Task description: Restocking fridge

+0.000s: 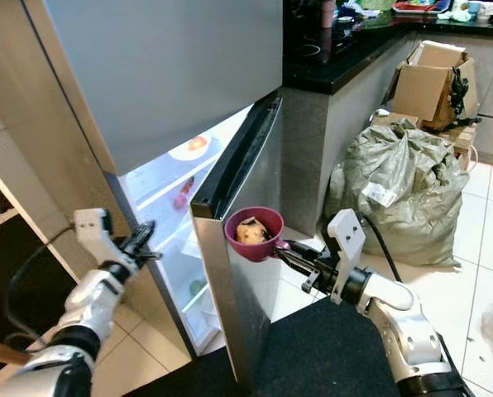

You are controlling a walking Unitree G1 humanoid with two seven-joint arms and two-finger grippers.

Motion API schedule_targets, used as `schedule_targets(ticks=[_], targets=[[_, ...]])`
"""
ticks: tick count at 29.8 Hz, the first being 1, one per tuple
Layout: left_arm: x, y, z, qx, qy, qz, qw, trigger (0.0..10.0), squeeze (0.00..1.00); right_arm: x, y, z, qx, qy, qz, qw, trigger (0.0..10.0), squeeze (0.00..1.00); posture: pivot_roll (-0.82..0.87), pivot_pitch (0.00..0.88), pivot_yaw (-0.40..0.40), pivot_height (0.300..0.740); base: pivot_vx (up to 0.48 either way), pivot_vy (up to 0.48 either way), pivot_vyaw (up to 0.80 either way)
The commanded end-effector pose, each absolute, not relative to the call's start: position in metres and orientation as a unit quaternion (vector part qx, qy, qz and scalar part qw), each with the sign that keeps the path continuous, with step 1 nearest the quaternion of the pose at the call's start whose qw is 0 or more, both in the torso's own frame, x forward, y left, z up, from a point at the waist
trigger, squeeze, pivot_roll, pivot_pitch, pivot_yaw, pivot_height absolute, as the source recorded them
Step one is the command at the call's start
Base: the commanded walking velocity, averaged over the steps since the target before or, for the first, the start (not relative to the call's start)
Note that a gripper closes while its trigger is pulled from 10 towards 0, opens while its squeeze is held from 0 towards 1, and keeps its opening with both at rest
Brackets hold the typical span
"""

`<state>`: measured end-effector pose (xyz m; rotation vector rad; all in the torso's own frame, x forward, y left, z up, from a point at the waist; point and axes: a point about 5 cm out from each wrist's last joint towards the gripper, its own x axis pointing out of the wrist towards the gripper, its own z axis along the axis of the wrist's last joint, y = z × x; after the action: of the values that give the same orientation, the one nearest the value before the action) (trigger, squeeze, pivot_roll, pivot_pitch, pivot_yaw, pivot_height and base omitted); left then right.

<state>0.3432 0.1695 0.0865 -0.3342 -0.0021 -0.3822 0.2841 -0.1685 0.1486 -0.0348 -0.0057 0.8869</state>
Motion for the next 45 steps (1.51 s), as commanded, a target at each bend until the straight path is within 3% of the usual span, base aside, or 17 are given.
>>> schedule_targets(ticks=[1, 7, 16, 45], targets=[[0.344, 0.167, 0.086, -0.154, 0.006, -0.19, 0.97, 10.0, 0.0, 0.286, -0.167, 0.153, -0.022, -0.014, 0.43, 0.903, 10.0, 0.0, -0.13, 0.001, 0.025, 0.74, 0.0, 0.0, 0.0], [0.349, 0.135, 0.088, -0.151, 0.012, -0.217, 0.964, 10.0, 0.0, 0.287, -0.167, 0.154, -0.022, -0.013, 0.427, 0.904, 10.0, 0.0, -0.14, 0.002, 0.026, 0.74, 0.0, 0.0, 0.0], [0.355, 0.132, 0.095, -0.145, 0.005, -0.213, 0.966, 10.0, 0.0, 0.287, -0.169, 0.151, -0.023, -0.004, 0.417, 0.908, 10.0, 0.0, -0.15, 0.002, 0.036, 0.74, 0.0, 0.0, 0.0], [0.353, 0.122, 0.094, -0.133, 0.001, -0.229, 0.964, 10.0, 0.0, 0.289, -0.166, 0.148, -0.029, 0.009, 0.418, 0.908, 10.0, 0.0, -0.14, 0.0, 0.035, 0.74, 0.0, 0.0, -0.72]])
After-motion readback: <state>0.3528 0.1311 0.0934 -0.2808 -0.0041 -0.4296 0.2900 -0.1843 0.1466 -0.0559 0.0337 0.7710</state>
